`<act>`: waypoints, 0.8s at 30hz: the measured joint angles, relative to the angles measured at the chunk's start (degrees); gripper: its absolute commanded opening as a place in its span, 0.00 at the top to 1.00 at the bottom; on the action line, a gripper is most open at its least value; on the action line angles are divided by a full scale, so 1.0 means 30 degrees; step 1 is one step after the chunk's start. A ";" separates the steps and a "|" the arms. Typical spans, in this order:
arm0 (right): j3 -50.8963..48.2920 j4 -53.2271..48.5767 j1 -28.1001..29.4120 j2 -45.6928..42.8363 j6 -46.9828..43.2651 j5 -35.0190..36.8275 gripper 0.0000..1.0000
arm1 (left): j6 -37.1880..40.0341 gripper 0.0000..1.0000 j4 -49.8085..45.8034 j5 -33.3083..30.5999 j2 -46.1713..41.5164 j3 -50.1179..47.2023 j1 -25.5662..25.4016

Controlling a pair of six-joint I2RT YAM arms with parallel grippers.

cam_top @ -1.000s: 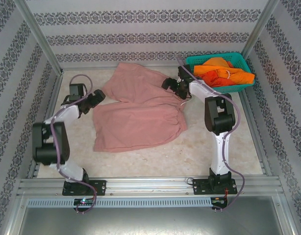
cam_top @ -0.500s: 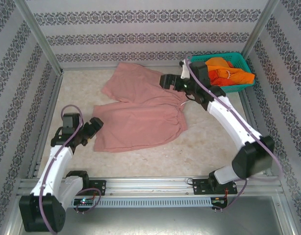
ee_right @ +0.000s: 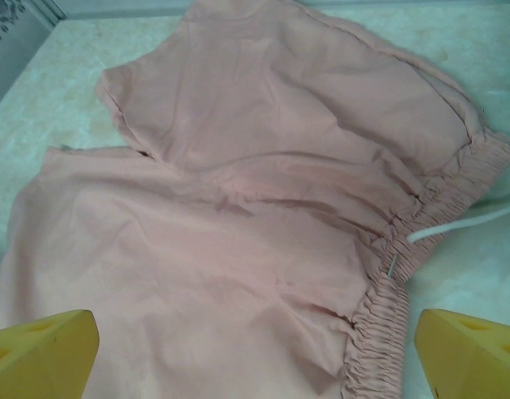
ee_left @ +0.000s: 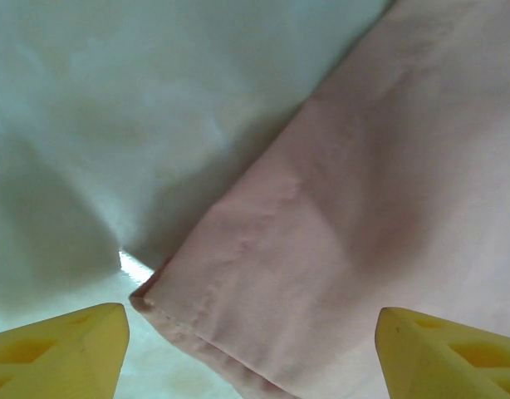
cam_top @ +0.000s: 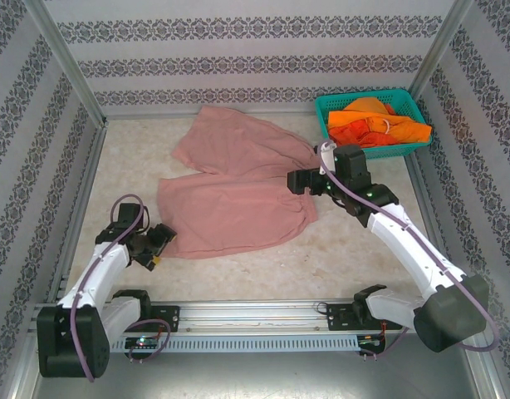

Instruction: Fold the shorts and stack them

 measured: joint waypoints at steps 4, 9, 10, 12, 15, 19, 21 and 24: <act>-0.0517 -0.0175 0.0000 0.0000 -0.0299 0.0066 0.02 | -0.0240 0.33 0.0780 0.0007 0.1107 -0.0044 0.0000; -0.0546 -0.0364 0.0000 -0.0007 -0.0933 0.0138 0.03 | -0.0306 0.62 0.1829 0.0007 0.2455 -0.0066 -0.0007; -0.0546 -0.0401 0.0000 -0.0007 -0.1180 0.0197 0.03 | -0.0240 0.71 0.2040 0.0007 0.2681 -0.0066 -0.0007; -0.0546 -0.0554 0.0007 -0.0007 -0.1843 0.0240 0.04 | -0.0211 0.85 0.2237 -0.0044 0.2936 -0.0036 -0.0007; -0.0554 -0.0954 0.0270 -0.0007 -0.3636 0.0423 0.10 | 0.0080 0.96 0.2084 -0.0219 0.2885 0.0568 -0.0007; -0.0721 -0.1982 0.1596 0.0073 -0.7417 0.1464 0.11 | 0.0889 0.97 0.1581 -0.0954 0.1974 0.2667 -0.0007; -0.0860 -0.2579 0.2339 0.0379 -0.9355 0.2331 0.13 | 0.1304 0.97 0.1581 -0.1231 0.1501 0.3519 -0.0007; -0.1224 -0.3279 0.3322 0.1457 -1.2291 0.4146 0.20 | 0.1865 0.97 0.1574 -0.1588 0.1333 0.4255 -0.0007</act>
